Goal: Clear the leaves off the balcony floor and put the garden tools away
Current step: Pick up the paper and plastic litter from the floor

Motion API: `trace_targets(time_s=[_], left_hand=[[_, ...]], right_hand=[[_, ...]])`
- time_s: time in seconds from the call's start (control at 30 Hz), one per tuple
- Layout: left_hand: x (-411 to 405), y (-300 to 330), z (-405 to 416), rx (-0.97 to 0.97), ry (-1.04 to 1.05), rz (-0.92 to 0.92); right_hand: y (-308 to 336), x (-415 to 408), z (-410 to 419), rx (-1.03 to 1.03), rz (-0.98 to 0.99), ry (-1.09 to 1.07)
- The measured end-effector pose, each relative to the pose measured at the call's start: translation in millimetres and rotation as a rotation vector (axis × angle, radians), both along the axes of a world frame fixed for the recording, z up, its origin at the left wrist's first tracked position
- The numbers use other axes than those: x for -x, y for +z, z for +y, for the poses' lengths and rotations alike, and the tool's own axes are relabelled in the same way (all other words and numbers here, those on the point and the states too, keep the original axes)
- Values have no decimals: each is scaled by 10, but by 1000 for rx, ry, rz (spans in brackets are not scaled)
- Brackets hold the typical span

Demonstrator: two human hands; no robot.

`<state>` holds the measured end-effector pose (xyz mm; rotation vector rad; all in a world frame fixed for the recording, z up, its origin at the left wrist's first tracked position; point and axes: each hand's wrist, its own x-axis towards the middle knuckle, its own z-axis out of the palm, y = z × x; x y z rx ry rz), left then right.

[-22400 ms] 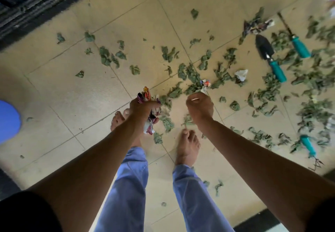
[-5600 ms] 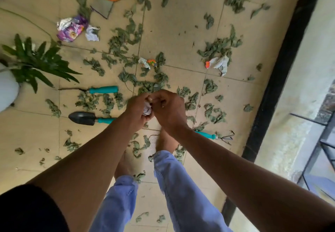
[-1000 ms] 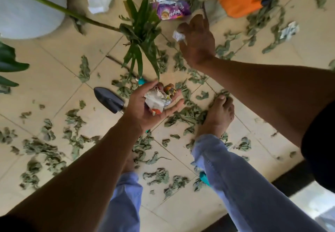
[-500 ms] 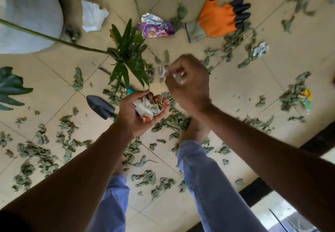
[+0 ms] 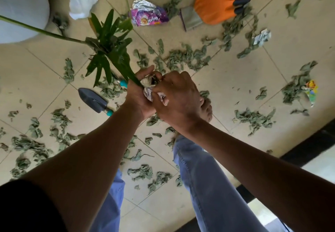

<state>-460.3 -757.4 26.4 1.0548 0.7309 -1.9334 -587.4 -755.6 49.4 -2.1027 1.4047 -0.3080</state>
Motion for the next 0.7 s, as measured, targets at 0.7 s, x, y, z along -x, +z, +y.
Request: trace_targets(time_s=[0.7], left_hand=[[-453, -396, 243, 40, -107, 217]], right_hand=[[-1104, -530, -1631, 162, 299, 200]])
